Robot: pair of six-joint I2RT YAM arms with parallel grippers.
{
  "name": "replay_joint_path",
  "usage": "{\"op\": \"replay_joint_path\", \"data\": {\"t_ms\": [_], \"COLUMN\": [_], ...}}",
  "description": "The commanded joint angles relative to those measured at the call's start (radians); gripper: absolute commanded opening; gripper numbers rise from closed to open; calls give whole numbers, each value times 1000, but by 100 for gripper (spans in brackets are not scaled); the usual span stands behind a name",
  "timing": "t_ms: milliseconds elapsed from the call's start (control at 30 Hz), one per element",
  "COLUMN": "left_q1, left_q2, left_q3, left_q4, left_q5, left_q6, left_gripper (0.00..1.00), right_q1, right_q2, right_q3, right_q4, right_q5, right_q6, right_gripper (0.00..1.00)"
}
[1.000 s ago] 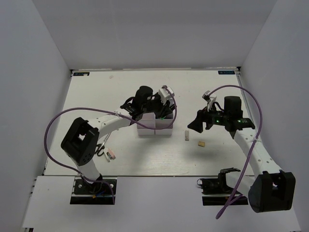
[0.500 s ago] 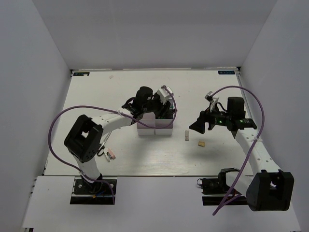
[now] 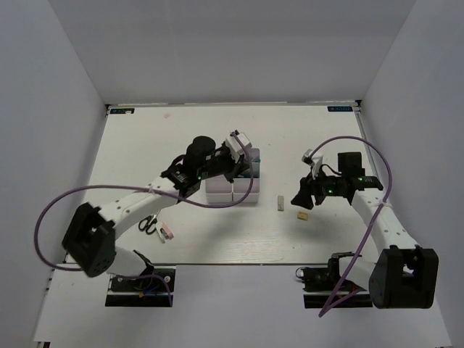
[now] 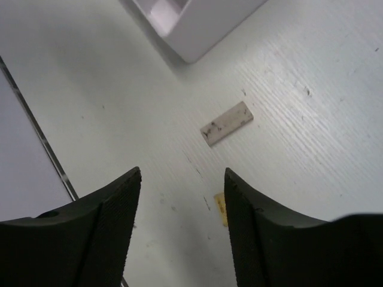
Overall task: Sort the stationery into containers
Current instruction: Place the pen in the storage box, then pick up the stationery from the center of the board.
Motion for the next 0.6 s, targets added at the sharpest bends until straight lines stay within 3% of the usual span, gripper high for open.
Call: {"op": "replay_joint_path", "data": {"t_ms": [0,33,133,167,200,233,367,567], "left_q1": [-50,-69,-80,-82,-82,-80,-67,-57], "left_q2": [-174,-253,-362,-382,-422,-465,-636,-754], "left_q3": [-31,-34,-78,-91,-121,-162,-298,-401], "left_q4": [-149,-258,-532,-631,-668,-772,-865,-905], "left_q5": [-90,-160,-342,-388,-513,-553,-684,-716], "left_q6": [-112,-157,-287,-333,-384,-408,-508,-533], "left_gripper": [5,5,46,50,63,69,74,76], "right_q1": [17,20,66,77,83,100,129,153], "right_q2": [53,64,116,142,151,154,166,176], "right_q3": [-51,-60,-91,-105,-114,-117,-143,-155], "right_q4": [-119,-124,-85,-72,-57,-14,67,124], "right_q5": [79,111,191,209,273,295,450,543], "right_q6": [-197,-259,-304,-307,-306,-303,-292,-278], "right_gripper": [64,66,72,73,75,75,76,76]}}
